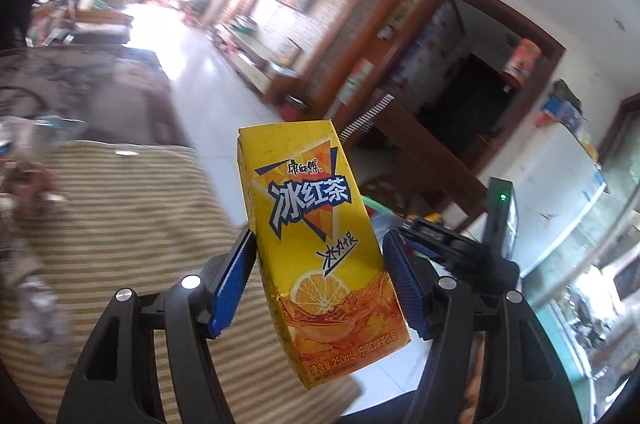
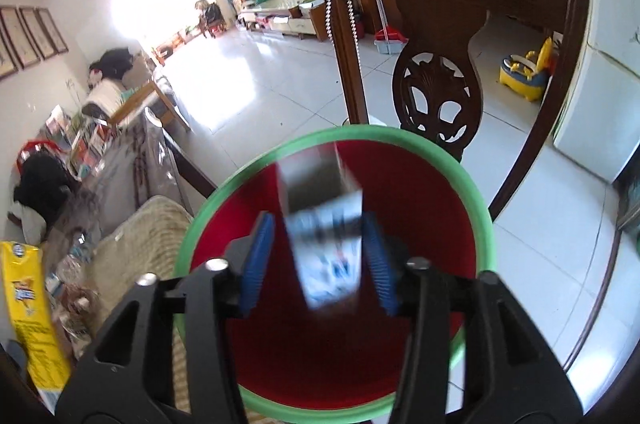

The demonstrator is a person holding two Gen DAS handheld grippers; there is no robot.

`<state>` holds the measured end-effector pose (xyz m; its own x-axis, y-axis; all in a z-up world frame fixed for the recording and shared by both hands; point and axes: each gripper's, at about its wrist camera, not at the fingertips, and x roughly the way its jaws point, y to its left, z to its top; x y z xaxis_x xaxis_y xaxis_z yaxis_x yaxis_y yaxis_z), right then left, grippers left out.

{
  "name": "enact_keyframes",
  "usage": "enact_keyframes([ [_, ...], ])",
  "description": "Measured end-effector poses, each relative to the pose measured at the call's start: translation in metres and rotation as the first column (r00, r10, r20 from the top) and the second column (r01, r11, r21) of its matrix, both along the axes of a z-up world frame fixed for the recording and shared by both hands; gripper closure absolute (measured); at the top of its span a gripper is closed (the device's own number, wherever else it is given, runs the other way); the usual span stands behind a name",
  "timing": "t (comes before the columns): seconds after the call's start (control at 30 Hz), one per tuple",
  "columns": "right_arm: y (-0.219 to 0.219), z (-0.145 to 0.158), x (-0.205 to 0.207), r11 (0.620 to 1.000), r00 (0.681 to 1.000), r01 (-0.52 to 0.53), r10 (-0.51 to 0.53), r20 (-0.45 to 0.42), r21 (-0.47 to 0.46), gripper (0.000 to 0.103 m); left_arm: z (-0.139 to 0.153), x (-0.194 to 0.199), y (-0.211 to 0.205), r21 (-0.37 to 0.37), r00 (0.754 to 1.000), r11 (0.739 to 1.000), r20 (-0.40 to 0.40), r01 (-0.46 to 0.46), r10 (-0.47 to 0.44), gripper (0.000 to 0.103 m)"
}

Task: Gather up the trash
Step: 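Drop the white carton into the red bucket while the left tool drops the yellow carton in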

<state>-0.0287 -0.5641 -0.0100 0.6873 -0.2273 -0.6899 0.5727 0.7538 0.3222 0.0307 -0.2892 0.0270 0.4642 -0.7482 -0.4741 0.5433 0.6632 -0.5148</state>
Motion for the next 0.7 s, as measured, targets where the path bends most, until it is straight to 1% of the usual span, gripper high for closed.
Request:
enact_keyframes([
  [0.03,-0.002,0.003,-0.004,0.999,0.999,0.033,-0.033,0.016,-0.007,0.032,0.002,0.003,-0.012,-0.015,0.999,0.999,-0.013,0.029,-0.029,0.041],
  [0.07,-0.004,0.007,-0.010,0.997,0.997,0.072,-0.072,0.039,-0.012,0.023,0.002,0.005,-0.021,-0.021,0.999,0.999,-0.018,0.043,-0.043,0.041],
  [0.1,-0.005,0.010,-0.014,0.995,0.993,0.102,-0.101,0.058,-0.013,0.017,0.004,0.009,-0.032,-0.033,0.998,0.997,-0.028,0.063,-0.064,0.041],
  [0.2,-0.015,0.017,-0.037,0.971,0.963,0.241,-0.237,0.127,-0.016,0.011,0.005,0.019,-0.060,-0.058,0.992,0.992,-0.053,0.109,-0.112,0.041],
  [0.27,-0.021,0.020,-0.052,0.947,0.935,0.321,-0.316,0.162,-0.005,0.010,0.005,0.025,-0.083,-0.048,0.989,0.990,-0.058,0.135,-0.138,0.041],
  [0.33,-0.025,0.022,-0.064,0.925,0.908,0.380,-0.375,0.190,0.005,0.009,0.002,0.029,-0.101,-0.028,0.986,0.988,-0.059,0.155,-0.156,0.041],
  [0.4,-0.027,0.024,-0.074,0.906,0.885,0.423,-0.414,0.212,0.003,0.009,-0.004,0.035,-0.112,-0.016,0.983,0.986,-0.075,0.166,-0.167,0.040],
  [0.47,-0.027,0.027,-0.080,0.890,0.866,0.456,-0.442,0.233,-0.006,0.008,-0.013,0.040,-0.117,-0.010,0.979,0.986,-0.114,0.167,-0.167,0.037],
  [0.5,-0.027,0.028,-0.081,0.886,0.861,0.464,-0.448,0.240,-0.010,0.007,-0.017,0.041,-0.118,-0.010,0.978,0.987,-0.132,0.161,-0.161,0.028],
  [0.53,-0.025,0.030,-0.082,0.885,0.860,0.465,-0.447,0.245,-0.017,0.007,-0.020,0.042,-0.118,-0.016,0.978,0.989,-0.148,0.149,-0.150,0.026],
  [0.6,-0.023,0.031,-0.079,0.891,0.868,0.453,-0.432,0.244,-0.031,0.006,-0.023,0.043,-0.109,-0.022,0.979,0.991,-0.156,0.130,-0.132,0.026],
  [0.7,-0.017,0.035,-0.073,0.903,0.881,0.427,-0.406,0.242,-0.043,0.006,-0.025,0.036,-0.088,-0.003,0.986,0.995,-0.136,0.100,-0.099,0.026],
])
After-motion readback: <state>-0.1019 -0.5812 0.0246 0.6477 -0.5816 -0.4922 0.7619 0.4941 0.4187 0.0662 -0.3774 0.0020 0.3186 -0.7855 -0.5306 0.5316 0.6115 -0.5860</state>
